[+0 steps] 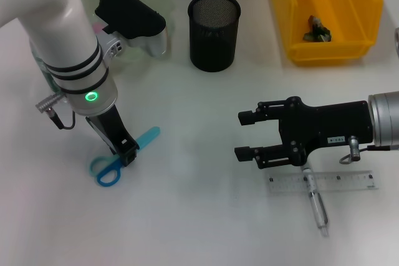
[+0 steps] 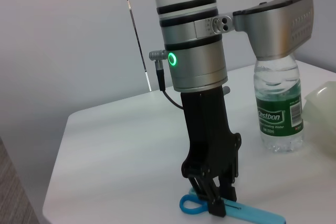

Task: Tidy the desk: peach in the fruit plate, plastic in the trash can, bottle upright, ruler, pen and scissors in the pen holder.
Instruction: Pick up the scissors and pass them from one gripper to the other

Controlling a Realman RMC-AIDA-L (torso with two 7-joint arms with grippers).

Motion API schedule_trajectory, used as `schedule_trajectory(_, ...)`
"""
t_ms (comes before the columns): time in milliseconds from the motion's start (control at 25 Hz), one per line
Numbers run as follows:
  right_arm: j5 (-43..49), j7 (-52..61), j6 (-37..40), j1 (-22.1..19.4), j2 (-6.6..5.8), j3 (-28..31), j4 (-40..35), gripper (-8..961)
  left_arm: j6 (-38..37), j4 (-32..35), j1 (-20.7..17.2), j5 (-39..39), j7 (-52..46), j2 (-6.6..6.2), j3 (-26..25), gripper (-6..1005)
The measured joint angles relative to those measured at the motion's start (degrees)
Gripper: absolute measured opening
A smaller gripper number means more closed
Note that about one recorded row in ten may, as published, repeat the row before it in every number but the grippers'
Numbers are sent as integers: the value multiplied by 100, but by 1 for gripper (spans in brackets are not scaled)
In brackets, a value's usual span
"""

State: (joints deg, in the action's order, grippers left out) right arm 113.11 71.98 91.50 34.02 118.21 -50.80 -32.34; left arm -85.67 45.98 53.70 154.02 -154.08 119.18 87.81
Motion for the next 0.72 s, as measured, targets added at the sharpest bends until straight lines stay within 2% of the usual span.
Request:
schedule_trajectory(200,-8,0,5,-1,-9,0,0,723,-27,170,-37,-16,-7,0,-32,245)
schedule_trajectory(400,-9,1,69,-5,-35,0,0,722,-306,976,-337,-293,68,-36,-348,245)
schedule_trajectory(440,-11,7,73,-7,-41,0,0,722,-306,976,-337,-293,68,-36,-348,245)
schedule_trajectory(600,-25,43,88,-59,-63,3,-16,722,-604,1528,-608,-555,349,-44,-1016,245)
schedule_trajectory(640,-30,46,97,-80,-65,6,-33,722,-604,1528,-608,-555,349,-44,-1016,245)
schedule_trajectory(720,-46,52,121,-158,-65,16,-81,723,-811,1753,-844,-1083,699,-60,-1661,245)
